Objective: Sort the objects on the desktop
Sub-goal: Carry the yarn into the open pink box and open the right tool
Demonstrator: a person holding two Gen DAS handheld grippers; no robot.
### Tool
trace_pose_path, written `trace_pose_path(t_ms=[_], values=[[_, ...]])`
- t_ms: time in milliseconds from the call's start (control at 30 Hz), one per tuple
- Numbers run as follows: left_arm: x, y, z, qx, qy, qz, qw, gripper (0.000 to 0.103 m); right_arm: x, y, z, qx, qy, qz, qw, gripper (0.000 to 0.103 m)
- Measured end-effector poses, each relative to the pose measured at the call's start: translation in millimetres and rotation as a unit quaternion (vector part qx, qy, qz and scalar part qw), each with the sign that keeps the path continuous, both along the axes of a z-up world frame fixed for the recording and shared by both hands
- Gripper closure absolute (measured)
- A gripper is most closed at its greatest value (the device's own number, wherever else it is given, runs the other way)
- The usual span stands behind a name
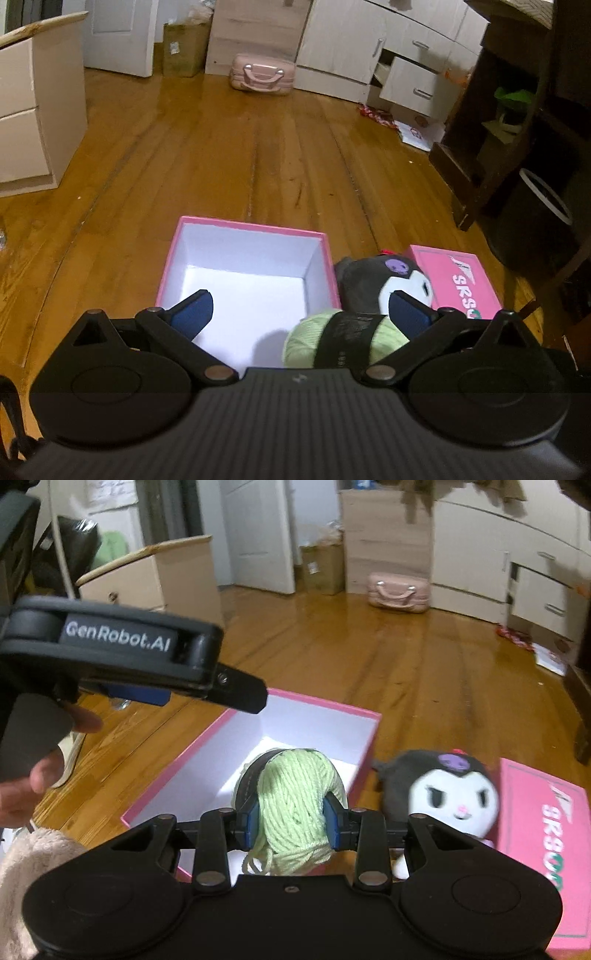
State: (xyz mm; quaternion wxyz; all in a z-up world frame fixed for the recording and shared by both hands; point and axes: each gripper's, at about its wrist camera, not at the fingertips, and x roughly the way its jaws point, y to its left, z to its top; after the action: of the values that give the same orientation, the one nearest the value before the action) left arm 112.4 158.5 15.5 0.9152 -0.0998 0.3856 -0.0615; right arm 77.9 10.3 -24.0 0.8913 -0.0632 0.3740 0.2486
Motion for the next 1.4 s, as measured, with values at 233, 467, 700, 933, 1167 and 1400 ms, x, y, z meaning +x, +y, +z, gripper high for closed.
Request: trace_pose_path(t_ms=[233, 467, 700, 933, 1167, 1400], values=[[20.2, 14.8, -29.3, 0.007, 0.048, 0.025, 0.9985, 0.0, 27.0, 35.7, -39.0, -0.016, 0.055, 0.028, 0.998, 0.065], [32.5, 19.0, -55.1, 0.014, 0.092, 0.052, 0.9943, 0.0, 45.5, 43.1, -68.0, -0.038, 0.088, 0.025, 0.995, 0.065], [34.4, 11.8, -64.4, 0.021, 0.101, 0.04, 0.9938, 0.0, 38.6, 47.9, -71.2, -0.065, 0.093, 0.041, 0.993, 0.063], [38.5, 6.2, -77.4, 0.024, 0.123, 0.035, 0.9916, 0.0, 40.1, 48.0, -71.8, -0.087, 0.104, 0.045, 0.99, 0.053], [38.5, 4.3, -84.1, 0.032, 0.133, 0.034, 0.9901, 0.0, 32.5, 46.6, -66.1, -0.095, 0.1, 0.045, 0.989, 0.048], [37.3, 3.2, -81.8, 0.026, 0.131, 0.036, 0.9904, 0.0, 17.9, 40.2, -40.0, -0.116, 0.048, 0.036, 0.991, 0.025]])
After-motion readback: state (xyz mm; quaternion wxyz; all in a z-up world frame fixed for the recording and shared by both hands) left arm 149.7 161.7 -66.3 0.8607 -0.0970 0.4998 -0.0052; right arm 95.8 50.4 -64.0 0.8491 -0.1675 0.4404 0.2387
